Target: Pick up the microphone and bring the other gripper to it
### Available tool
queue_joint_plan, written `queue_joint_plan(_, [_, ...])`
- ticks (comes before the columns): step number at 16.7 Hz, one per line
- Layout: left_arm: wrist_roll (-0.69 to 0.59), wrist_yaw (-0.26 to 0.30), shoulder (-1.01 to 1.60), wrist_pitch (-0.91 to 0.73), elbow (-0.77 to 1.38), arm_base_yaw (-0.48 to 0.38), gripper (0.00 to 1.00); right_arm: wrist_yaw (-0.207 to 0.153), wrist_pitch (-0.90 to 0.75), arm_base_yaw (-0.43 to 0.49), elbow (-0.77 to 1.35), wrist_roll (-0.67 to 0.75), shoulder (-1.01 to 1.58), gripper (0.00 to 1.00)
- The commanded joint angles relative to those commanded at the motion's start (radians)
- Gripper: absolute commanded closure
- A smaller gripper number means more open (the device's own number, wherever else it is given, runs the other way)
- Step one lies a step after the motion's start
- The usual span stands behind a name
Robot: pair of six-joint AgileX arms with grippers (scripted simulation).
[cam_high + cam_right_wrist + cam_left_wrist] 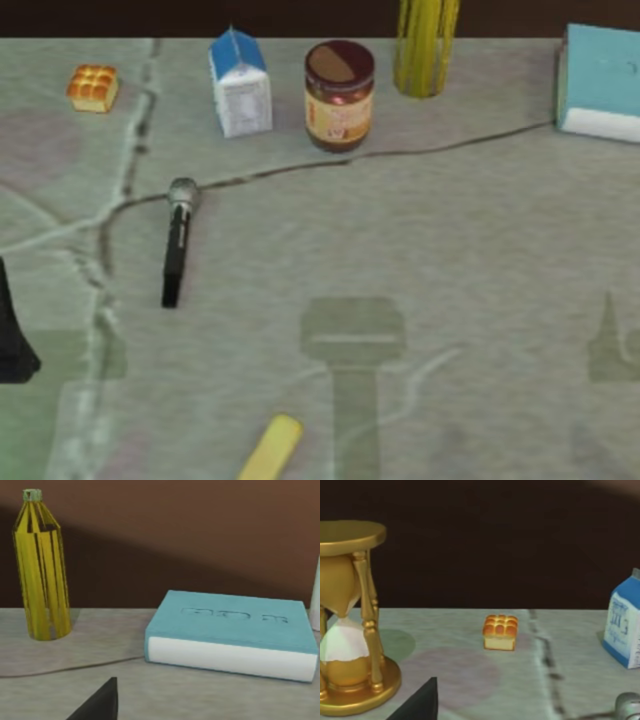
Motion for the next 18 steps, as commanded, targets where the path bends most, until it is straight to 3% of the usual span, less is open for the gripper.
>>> queue_joint_plan(4, [-0.005, 0.005, 0.030, -0.019, 0.030, -0.009, 0.00, 0.000, 0.000, 0.000, 0.000, 0.000, 0.000, 0.00])
queue_joint_plan(8, [-0.030, 0.022, 0.219, -0.130, 0.197, -0.047, 0.00, 0.000, 0.000, 0.000, 0.000, 0.000, 0.000, 0.00])
queue_joint_plan(18, [-0.148, 0.036, 1.183, -0.620, 0.933, -0.164, 0.00, 0.000, 0.000, 0.000, 0.000, 0.000, 0.000, 0.00])
